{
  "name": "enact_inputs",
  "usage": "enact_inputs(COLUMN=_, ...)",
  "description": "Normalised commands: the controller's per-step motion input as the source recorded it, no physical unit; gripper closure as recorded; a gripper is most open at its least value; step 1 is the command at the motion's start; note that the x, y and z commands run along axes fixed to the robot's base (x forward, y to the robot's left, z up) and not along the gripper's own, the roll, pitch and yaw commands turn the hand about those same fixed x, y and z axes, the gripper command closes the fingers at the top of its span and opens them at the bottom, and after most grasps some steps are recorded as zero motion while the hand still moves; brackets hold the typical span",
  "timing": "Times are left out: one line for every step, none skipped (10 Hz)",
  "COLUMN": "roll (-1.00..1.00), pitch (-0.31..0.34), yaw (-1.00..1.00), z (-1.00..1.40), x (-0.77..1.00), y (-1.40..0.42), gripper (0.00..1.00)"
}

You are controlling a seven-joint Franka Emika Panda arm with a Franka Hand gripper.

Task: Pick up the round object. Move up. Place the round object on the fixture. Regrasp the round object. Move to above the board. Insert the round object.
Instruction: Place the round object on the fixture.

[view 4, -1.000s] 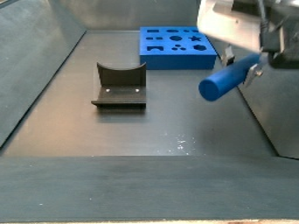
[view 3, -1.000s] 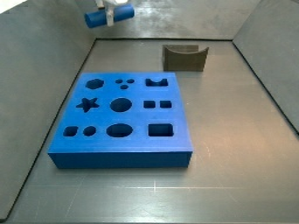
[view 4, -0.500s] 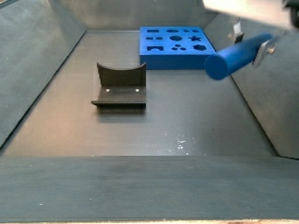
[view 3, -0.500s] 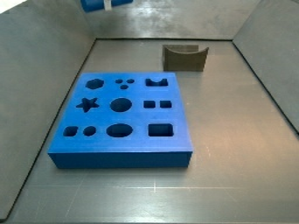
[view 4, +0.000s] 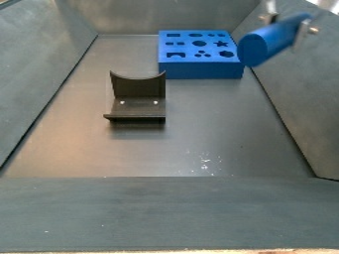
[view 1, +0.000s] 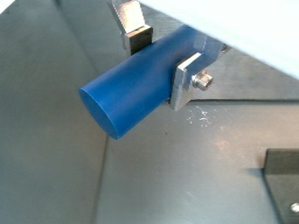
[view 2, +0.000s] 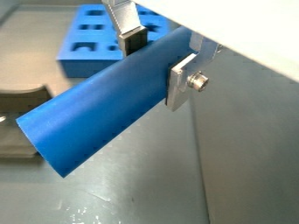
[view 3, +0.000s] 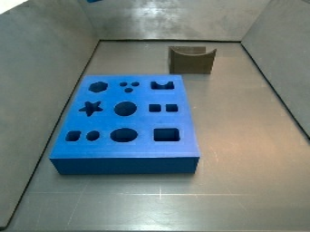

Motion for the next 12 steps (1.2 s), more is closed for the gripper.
enact_inputs(roll=0.01, pitch=0.037, yaw=1.0, z=0.05, x=1.0, y=-0.37, gripper=1.0)
enact_inputs(roll=0.0, pitch=0.044, yaw=1.0, z=0.04, x=1.0, y=-0.35, gripper=1.0)
enact_inputs(roll=-0.01, pitch=0.052, yaw=1.0, z=0.04, x=1.0, y=-0.34, gripper=1.0)
enact_inputs(roll=-0.02, pitch=0.066, yaw=1.0, z=0.04, x=1.0, y=-0.31, gripper=1.0)
enact_inputs(roll=-0.02, pitch=0.075, yaw=1.0, z=0.04, x=1.0, y=-0.3, gripper=1.0)
enact_inputs(roll=-0.04, pitch=0.099, yaw=1.0, z=0.03, x=1.0, y=-0.28, gripper=1.0)
enact_inputs(roll=-0.05, pitch=0.123, yaw=1.0, z=0.03, x=1.0, y=-0.26, gripper=1.0)
enact_inputs(roll=-0.07, pitch=0.166, yaw=0.98, z=0.03, x=1.0, y=-0.25, gripper=1.0)
enact_inputs(roll=-0.07, pitch=0.162, yaw=0.73, z=0.03, x=1.0, y=-0.23, gripper=1.0)
enact_inputs(roll=-0.07, pitch=0.158, yaw=0.57, z=0.03, x=1.0, y=-0.22, gripper=1.0)
enact_inputs(roll=-0.07, pitch=0.137, yaw=0.31, z=0.03, x=1.0, y=-0.2, gripper=1.0)
enact_inputs(roll=-0.07, pitch=0.129, yaw=0.14, z=0.03, x=1.0, y=-0.19, gripper=1.0)
